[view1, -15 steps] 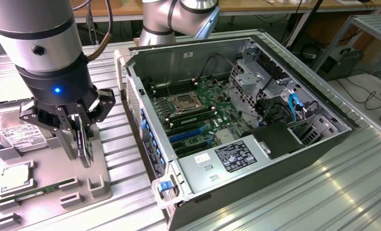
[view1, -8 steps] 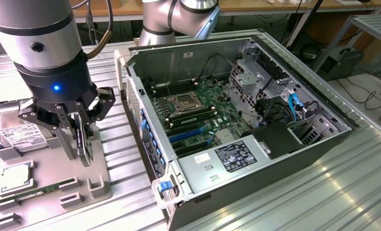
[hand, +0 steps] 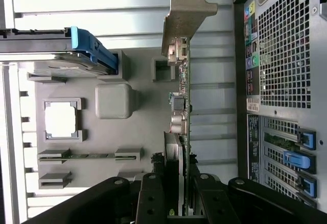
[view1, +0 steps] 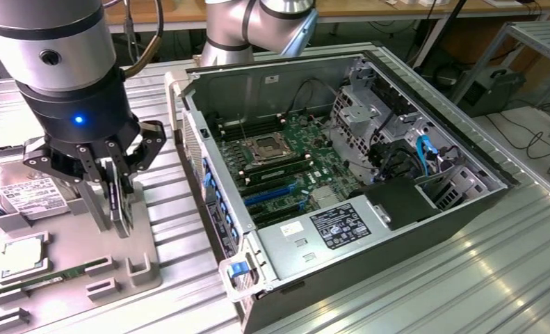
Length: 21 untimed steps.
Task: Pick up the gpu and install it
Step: 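Pick up the gpu and move the gpu toward the slot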
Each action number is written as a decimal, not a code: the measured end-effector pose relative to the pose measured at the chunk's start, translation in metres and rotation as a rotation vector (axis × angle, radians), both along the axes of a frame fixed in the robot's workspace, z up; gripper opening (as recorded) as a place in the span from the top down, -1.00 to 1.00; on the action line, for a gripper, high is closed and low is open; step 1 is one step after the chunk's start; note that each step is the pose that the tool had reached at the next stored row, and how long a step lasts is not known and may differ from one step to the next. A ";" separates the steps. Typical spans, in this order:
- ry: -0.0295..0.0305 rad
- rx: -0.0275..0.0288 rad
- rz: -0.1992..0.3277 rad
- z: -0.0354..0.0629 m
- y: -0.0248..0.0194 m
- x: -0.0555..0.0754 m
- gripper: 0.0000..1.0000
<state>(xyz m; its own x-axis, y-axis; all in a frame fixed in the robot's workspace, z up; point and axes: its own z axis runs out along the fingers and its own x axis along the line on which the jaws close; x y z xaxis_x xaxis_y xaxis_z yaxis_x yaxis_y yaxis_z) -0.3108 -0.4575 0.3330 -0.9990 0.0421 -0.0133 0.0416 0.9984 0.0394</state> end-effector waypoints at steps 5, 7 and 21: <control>0.0000 -0.0001 0.000 0.0041 0.0000 0.000 0.45; 0.0000 0.0000 0.000 0.0057 0.0000 0.000 0.45; 0.0000 -0.0001 0.000 0.0151 0.0000 0.001 0.45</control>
<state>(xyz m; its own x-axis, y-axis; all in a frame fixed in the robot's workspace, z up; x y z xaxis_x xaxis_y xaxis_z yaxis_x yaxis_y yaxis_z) -0.3095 -0.4575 0.3481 -0.9990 0.0421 -0.0132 0.0416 0.9984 0.0394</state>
